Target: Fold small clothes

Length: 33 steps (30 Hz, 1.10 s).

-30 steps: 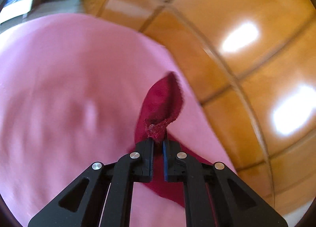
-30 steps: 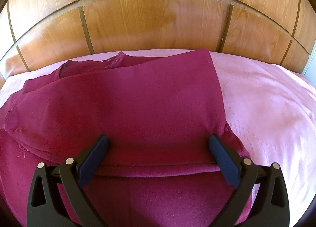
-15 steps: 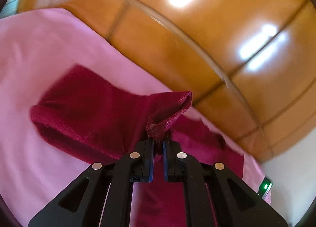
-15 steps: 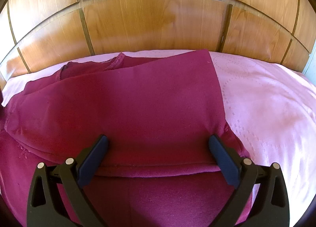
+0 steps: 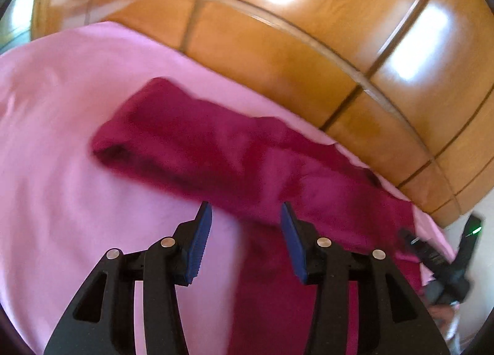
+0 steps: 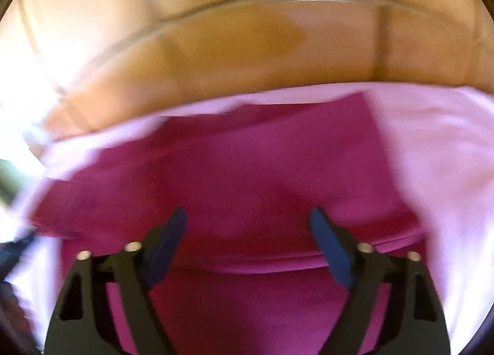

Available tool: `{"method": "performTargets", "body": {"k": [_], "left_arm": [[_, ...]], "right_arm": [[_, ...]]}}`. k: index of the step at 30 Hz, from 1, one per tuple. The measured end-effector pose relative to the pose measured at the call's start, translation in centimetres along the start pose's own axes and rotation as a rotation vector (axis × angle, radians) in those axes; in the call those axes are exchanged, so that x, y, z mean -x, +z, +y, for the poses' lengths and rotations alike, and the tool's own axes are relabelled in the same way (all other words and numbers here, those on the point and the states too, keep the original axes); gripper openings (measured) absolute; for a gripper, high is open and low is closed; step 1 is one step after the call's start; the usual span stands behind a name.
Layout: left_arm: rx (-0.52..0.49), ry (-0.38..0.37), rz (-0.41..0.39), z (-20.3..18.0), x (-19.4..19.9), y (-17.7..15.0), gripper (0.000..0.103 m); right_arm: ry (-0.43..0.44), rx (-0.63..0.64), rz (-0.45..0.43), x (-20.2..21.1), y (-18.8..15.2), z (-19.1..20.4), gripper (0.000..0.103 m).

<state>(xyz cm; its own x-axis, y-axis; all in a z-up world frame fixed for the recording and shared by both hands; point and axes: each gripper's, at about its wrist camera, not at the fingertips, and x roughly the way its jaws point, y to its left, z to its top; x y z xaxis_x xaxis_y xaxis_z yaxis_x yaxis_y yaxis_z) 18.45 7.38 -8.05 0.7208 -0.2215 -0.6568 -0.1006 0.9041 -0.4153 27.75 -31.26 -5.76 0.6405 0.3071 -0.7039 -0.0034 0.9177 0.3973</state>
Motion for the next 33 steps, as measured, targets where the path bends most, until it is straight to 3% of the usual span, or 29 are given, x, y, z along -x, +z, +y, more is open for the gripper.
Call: {"method": "performTargets", "body": {"k": [2, 6, 9, 11, 13, 14, 16, 19, 23, 27, 33], "left_arm": [[0.011, 0.035, -0.003, 1.1, 0.6, -0.7, 0.045], [0.028, 0.073, 0.002, 2.8, 1.4, -2.1, 0.045], [0.037, 0.088, 0.004, 4.0, 1.9, -3.0, 0.045], [0.049, 0.093, 0.015, 4.5, 1.9, -3.4, 0.045], [0.057, 0.098, 0.011, 4.8, 2.0, -3.5, 0.045], [0.063, 0.097, 0.008, 4.9, 2.1, -3.5, 0.051], [0.086, 0.090, 0.002, 4.9, 2.0, -3.2, 0.059], [0.110, 0.083, -0.002, 4.8, 1.8, -2.7, 0.060], [0.131, 0.128, 0.002, 3.7, 0.4, -1.6, 0.062], [0.126, 0.184, 0.002, 2.4, -1.3, -0.2, 0.062], [0.043, 0.276, 0.019, -0.1, -4.4, 1.1, 0.062]], "right_arm": [[0.188, 0.027, 0.076, -1.2, -0.4, 4.1, 0.060], [0.377, 0.018, 0.241, -5.3, -1.5, 10.6, 0.057], [0.377, 0.028, 0.301, -8.2, -2.0, 13.6, 0.052], [0.342, 0.021, 0.337, -9.9, -2.1, 15.1, 0.026], [0.334, 0.027, 0.302, -9.8, -1.3, 15.7, 0.014], [0.331, 0.047, 0.282, -9.2, -0.9, 16.2, 0.011], [0.312, 0.115, 0.227, -7.4, 0.0, 17.1, 0.010], [0.303, 0.211, 0.129, -4.0, 1.8, 18.3, 0.008], [0.259, 0.296, 0.008, 0.0, 3.6, 18.7, 0.008], [0.204, 0.332, -0.097, 3.5, 4.9, 17.4, 0.008], [0.115, 0.287, -0.194, 6.9, 6.4, 11.7, 0.008]]}}
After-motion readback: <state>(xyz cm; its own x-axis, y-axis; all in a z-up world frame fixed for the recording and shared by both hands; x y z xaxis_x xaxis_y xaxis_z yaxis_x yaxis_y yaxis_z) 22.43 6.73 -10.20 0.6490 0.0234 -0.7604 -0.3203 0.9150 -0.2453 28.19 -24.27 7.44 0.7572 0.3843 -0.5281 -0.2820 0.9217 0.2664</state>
